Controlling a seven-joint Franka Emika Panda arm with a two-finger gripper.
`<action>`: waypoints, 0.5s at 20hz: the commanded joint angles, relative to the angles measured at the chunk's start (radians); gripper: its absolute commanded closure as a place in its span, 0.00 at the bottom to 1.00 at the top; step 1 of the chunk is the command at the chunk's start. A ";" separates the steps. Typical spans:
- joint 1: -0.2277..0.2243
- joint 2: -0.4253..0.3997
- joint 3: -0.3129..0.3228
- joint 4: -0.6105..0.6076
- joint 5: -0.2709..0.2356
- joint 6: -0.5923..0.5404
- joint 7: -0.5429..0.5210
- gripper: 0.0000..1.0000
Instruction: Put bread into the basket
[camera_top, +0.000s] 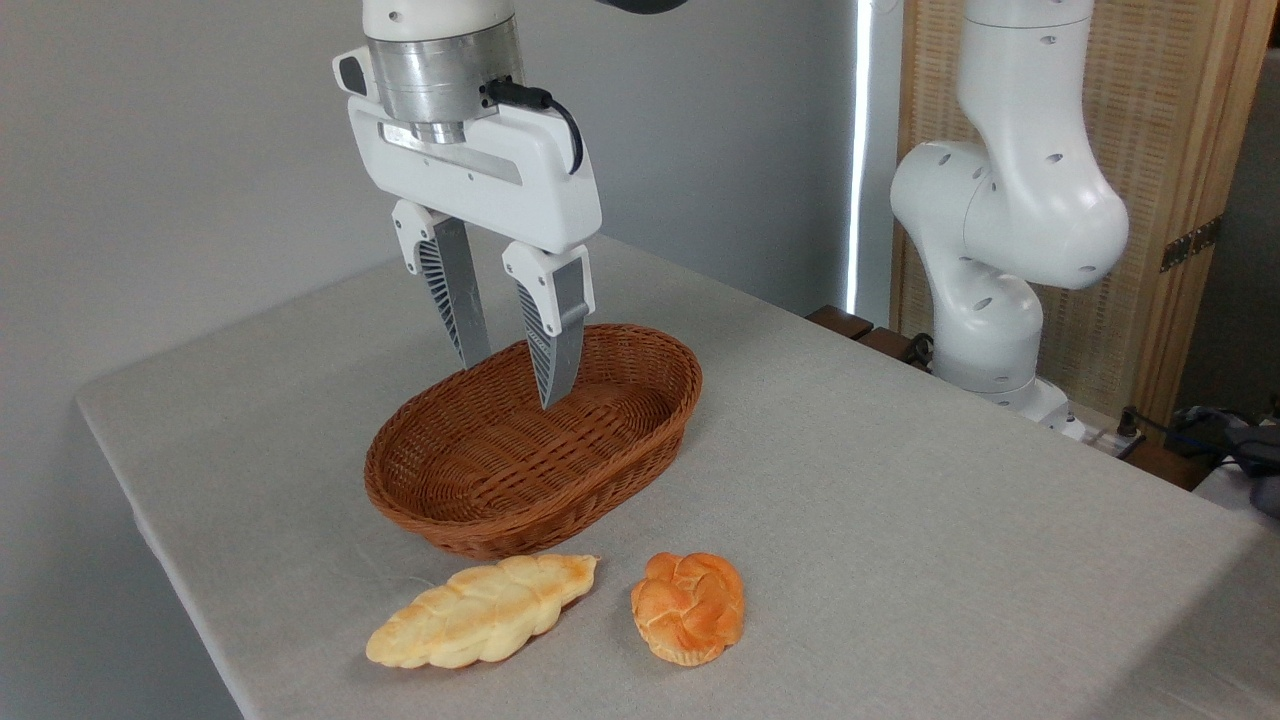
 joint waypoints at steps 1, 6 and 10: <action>0.007 0.008 0.001 0.009 -0.005 0.011 0.002 0.00; 0.032 -0.004 0.003 -0.008 -0.003 0.012 0.005 0.00; 0.065 -0.067 0.003 -0.104 -0.003 0.102 0.006 0.00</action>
